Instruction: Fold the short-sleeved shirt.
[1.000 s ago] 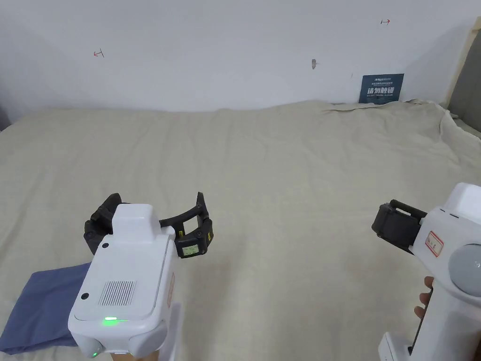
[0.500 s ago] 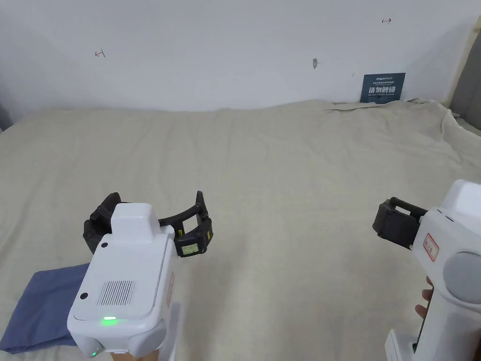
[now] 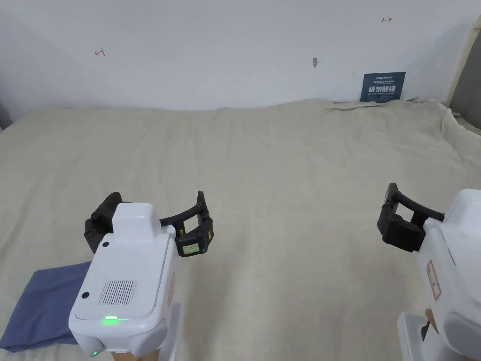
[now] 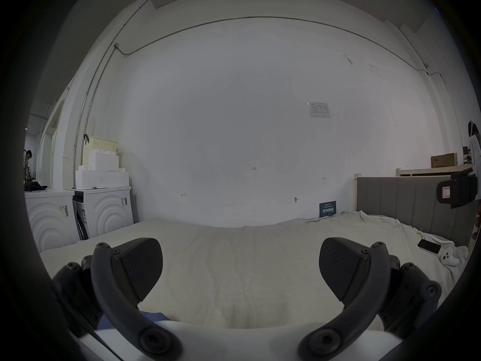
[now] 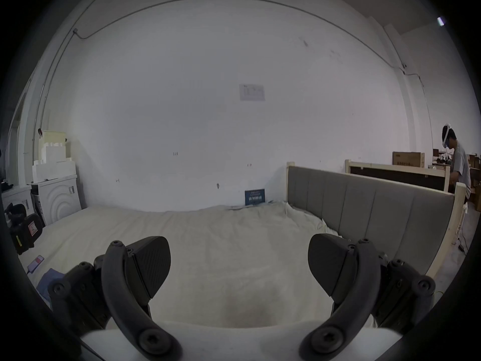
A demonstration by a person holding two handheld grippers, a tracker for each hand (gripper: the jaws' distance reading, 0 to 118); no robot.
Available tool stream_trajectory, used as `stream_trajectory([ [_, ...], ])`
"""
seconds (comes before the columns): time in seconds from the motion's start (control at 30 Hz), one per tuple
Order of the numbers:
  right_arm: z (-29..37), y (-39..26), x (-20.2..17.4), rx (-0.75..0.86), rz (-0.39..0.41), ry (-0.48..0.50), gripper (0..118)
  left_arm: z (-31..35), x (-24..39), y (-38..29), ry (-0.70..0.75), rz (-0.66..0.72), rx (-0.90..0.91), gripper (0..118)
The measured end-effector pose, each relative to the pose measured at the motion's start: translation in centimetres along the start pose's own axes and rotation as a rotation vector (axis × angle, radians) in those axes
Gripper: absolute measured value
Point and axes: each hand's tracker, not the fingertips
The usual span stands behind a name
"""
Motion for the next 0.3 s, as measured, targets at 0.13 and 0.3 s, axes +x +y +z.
stream_trajectory([
  [0.13,0.28,-0.23,0.35,0.05,0.036,0.003,107,0.08,0.0,-0.07,0.0,-0.002,0.002,118],
  [0.3,0.59,-0.2,0.49,0.063,0.045,0.018,108,-0.01,0.03,-0.13,0.001,-0.004,-0.002,118],
])
